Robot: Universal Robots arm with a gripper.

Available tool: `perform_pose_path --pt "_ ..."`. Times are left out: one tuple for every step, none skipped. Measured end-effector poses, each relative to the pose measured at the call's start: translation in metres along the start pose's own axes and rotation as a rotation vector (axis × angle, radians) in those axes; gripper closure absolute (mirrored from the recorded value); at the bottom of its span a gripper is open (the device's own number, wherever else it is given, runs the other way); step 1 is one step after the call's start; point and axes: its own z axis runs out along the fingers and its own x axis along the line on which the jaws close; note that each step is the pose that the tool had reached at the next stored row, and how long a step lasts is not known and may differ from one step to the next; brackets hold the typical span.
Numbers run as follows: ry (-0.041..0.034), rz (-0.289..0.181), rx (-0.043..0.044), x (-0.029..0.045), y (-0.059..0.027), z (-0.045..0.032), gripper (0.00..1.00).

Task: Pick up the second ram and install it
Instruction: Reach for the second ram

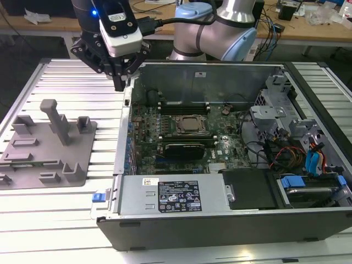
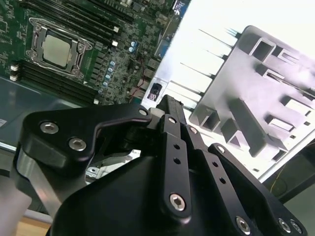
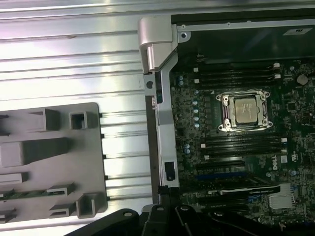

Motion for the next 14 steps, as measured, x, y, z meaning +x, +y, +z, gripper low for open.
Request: perform_pose_path --pt "0.0000 0.000 0.0000 0.0013 -0.0001 0.0000 0.92" --pt "0.0000 0.000 0.0000 0.0020 -0.0001 -0.0001 0.92" --pt "0.0000 0.000 0.0000 0.0033 -0.0003 -0.0001 0.92" --pt "0.0000 0.000 0.0000 0.0051 -0.0004 -0.0001 0.92" --pt "-0.0001 0.000 -0.0001 0.0075 -0.0005 -0.0001 0.92" --pt "0.0000 0.000 0.0000 0.0088 -0.0007 -0.0002 0.92" --pt "0.0000 0.000 0.0000 0.0107 -0.0008 -0.0003 0.92" --pt "0.0000 0.000 0.0000 0.0120 -0.0009 -0.0003 0.92" --pt "0.0000 0.000 0.0000 0.0129 -0.0010 -0.0003 0.92" --pt "0.0000 0.000 0.0000 0.0137 -0.0010 -0.0004 0.92" --pt "0.0000 0.000 0.0001 0.0144 -0.0011 -0.0004 0.92" --pt "0.0000 0.000 0.0000 0.0158 -0.0012 -0.0004 0.92" --pt "0.0000 0.000 0.0000 0.0176 -0.0013 -0.0004 0.92" --pt "0.0000 0.000 0.0000 0.0190 -0.0014 -0.0005 0.92"
